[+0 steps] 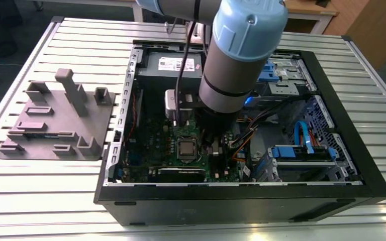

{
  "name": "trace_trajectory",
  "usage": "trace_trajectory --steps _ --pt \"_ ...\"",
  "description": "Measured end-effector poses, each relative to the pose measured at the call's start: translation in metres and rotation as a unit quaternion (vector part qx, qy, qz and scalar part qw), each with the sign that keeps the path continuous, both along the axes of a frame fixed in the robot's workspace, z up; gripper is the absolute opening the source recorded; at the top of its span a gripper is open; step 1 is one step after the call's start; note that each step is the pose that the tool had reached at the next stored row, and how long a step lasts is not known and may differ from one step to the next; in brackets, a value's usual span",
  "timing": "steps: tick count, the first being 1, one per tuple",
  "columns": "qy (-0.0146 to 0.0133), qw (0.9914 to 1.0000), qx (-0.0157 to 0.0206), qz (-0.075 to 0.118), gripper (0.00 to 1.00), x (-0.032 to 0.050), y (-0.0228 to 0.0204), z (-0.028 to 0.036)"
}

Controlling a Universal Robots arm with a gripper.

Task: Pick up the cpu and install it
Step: 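Install the first cpu locking lever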

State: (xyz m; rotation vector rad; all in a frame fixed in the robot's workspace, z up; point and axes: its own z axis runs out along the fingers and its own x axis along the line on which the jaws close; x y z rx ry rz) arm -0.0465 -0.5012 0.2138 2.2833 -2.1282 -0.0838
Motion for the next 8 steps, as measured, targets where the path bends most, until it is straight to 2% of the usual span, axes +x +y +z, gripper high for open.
trace_trajectory --steps 8 --pt "0.0000 1.00000 0.0011 0.000 0.10 0.0000 0.0000 0.0012"
